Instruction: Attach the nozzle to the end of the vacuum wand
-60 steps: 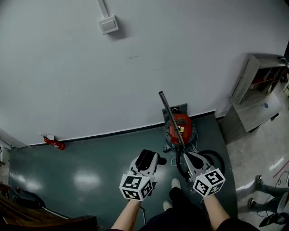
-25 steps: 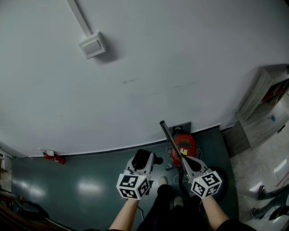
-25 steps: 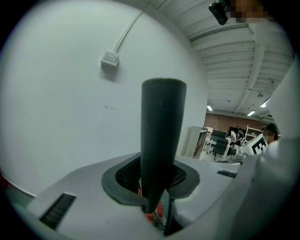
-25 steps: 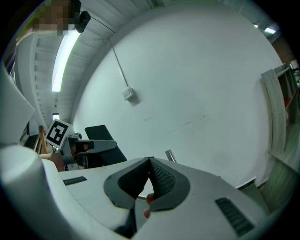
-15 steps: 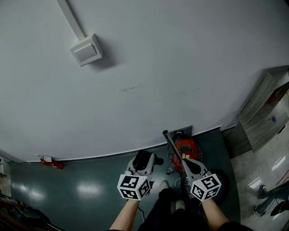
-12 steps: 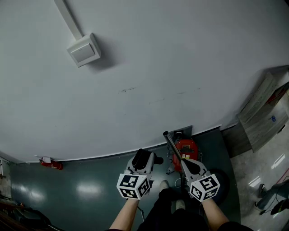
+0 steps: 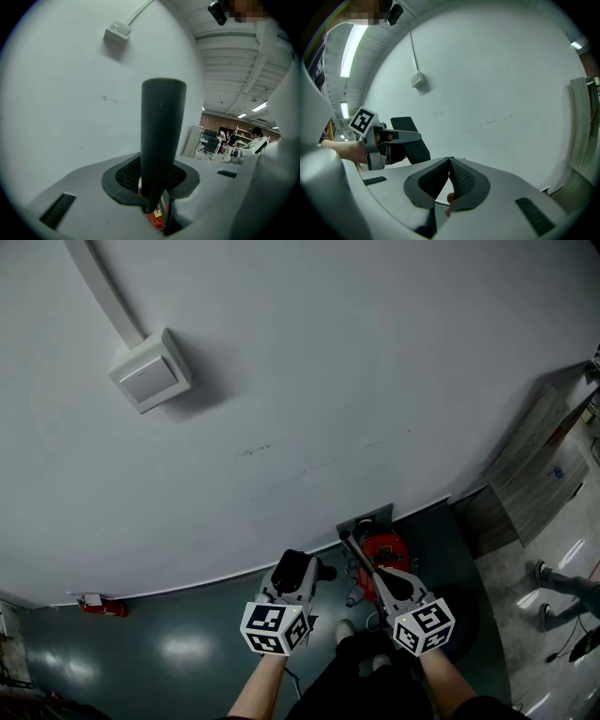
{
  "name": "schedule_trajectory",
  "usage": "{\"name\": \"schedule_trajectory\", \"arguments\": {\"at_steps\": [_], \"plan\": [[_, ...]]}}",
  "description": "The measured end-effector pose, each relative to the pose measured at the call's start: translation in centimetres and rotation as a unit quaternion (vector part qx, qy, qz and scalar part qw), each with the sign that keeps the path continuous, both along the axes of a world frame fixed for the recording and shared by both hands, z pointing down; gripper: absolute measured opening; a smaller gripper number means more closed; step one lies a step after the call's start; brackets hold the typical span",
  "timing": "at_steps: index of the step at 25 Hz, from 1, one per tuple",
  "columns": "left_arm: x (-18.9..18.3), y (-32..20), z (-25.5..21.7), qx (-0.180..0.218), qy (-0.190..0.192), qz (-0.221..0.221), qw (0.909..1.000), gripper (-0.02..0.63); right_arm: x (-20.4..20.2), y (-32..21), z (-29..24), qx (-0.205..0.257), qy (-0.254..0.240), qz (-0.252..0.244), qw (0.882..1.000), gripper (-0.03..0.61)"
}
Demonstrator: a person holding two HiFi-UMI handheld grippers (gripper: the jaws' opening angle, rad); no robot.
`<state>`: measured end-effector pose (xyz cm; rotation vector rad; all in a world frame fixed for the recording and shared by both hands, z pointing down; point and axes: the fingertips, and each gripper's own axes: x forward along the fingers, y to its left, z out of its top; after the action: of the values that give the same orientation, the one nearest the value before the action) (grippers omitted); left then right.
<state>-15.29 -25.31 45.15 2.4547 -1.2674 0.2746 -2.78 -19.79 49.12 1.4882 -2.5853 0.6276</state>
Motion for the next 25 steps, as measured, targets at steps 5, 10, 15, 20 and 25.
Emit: {"name": "schedule_trajectory", "arguments": {"at_steps": [5,10,15,20,25], "plan": [[-0.3,-1.1,-0.4,0.0,0.001,0.009,1.0,0.089,-0.7,-0.5,0.1,-0.002,0.008,-0.001,1.0,0.017],[-0.4,-1.6,-0.9,0.003,-0.004,0.012,0.9999,0.089,-1.8,-1.2,1.7,-0.011,0.019,-0.033,0.999,0.041],[-1.2,-2.3,-2.0,0.009,-0.01,0.007,0.9999,0.089,-2.3,-3.2,5.4,-0.027,0.059,-0.045,0.997,0.112],[-1.6,-2.7,-2.8,0.011,-0.011,0.0,0.9999,0.089,-2.3,-5.3,8.7,-0.039,0.091,-0.053,0.994,0.147],[-1.7,-3.2,-2.7,0.008,-0.01,-0.003,0.9999,0.089,-2.9,-7.3,11.7,-0.053,0.116,-0.073,0.989,0.172]]}}
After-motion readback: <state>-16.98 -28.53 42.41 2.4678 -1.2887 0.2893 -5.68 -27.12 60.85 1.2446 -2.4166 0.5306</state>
